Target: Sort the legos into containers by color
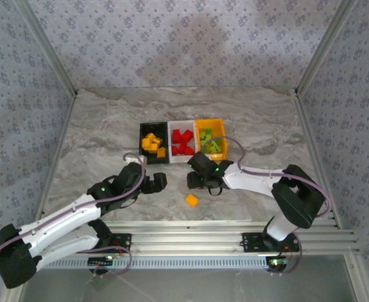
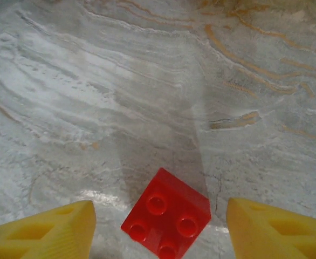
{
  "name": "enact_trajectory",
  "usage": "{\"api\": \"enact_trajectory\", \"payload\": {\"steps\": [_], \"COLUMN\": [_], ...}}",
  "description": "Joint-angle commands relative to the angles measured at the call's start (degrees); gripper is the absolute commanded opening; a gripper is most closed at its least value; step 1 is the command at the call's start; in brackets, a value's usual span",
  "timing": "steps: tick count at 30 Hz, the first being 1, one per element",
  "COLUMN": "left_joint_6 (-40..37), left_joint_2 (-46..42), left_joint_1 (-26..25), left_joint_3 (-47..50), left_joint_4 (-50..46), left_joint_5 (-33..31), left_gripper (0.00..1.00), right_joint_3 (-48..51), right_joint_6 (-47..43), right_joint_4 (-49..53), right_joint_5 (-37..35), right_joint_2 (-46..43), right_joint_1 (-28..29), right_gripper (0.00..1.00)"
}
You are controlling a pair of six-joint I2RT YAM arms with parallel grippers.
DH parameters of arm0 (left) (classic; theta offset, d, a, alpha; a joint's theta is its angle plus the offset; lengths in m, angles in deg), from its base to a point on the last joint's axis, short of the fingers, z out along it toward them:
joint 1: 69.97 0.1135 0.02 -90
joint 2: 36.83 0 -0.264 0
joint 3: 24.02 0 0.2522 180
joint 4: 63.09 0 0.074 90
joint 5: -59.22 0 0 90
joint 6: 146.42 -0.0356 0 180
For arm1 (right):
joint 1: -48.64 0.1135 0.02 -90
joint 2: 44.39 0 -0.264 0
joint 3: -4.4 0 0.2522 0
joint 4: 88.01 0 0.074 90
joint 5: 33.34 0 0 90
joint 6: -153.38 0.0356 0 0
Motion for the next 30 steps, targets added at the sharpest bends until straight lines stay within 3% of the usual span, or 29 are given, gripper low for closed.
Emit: {"api": "enact_trajectory", "payload": {"steps": [1, 8, 11, 18, 30], "left_joint_6": [5.65, 8.81, 9.4, 11.39, 6.43], "left_joint_2": [-3.02, -8.74, -10.78, -14.76, -17.29], "left_joint_1": [0.15, 0.23, 0.17, 0.31, 0.32], "left_joint_3": [1.95, 4.77, 5.93, 8.69, 6.39], "left_joint_4": [-3.79, -7.95, -9.17, -10.75, -13.37], "left_joint_5": [-4.72, -8.48, -9.16, -9.16, -7.3], "left_gripper": [0.99, 1.0, 1.0, 0.99, 1.0], "right_joint_3": [-2.25, -3.75, -5.06, -17.04, -42.09], "right_joint_6": [1.54, 1.39, 0.54, -4.68, -10.43], "right_joint_4": [3.63, 3.68, 4.44, 9.04, 11.27], "right_joint_5": [-2.47, -2.29, -2.33, -2.29, -0.03], "right_joint_2": [2.99, 4.04, 1.75, 0.84, 20.84], "right_joint_1": [0.91, 1.62, 1.67, -0.56, -7.86], "right_gripper": [0.62, 0.38, 0.32, 0.31, 0.34]}}
